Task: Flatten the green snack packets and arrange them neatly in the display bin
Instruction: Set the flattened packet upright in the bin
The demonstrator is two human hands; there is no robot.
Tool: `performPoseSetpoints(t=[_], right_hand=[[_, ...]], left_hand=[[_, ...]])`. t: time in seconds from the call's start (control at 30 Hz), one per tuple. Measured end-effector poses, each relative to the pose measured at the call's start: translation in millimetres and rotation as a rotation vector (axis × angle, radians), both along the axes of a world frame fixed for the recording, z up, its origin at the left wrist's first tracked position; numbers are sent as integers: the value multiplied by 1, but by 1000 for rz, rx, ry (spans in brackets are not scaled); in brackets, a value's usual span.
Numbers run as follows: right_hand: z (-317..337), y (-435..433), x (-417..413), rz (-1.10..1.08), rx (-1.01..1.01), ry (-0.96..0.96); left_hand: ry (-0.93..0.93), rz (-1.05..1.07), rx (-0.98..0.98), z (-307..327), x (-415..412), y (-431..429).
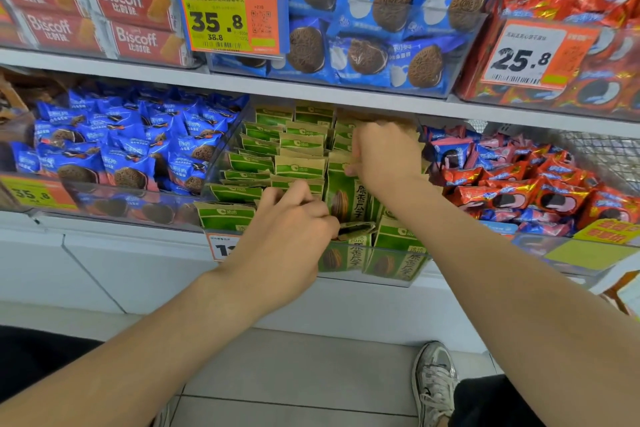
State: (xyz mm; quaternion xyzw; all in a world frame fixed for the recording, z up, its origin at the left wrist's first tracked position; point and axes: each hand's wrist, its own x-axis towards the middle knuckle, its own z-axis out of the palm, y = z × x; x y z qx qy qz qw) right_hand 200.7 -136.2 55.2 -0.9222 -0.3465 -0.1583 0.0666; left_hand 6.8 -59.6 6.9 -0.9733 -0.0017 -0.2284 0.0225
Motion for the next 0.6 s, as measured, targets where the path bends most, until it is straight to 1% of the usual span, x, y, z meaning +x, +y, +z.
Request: performPoseSetpoints(t=[0.07, 0.17, 0.3, 0.4, 0.47, 0.6], right_hand=[[-2, 1, -3, 30, -44, -27], [3, -13, -8, 147, -83, 23], [17, -48, -21, 376, -75, 242], [26, -71, -29, 496, -148, 392], [25, -76, -31, 510, -189, 374], [11, -68, -34, 482, -194, 208]], left_hand=[[-13, -2, 4, -1, -1, 1], [-33, -13, 12, -1, -2, 3], [-67, -30, 5, 0, -5, 2], [-85, -37, -21, 0, -9, -2], [-97, -29, -39, 0, -12, -7], [-123, -23, 10, -6, -12, -12]])
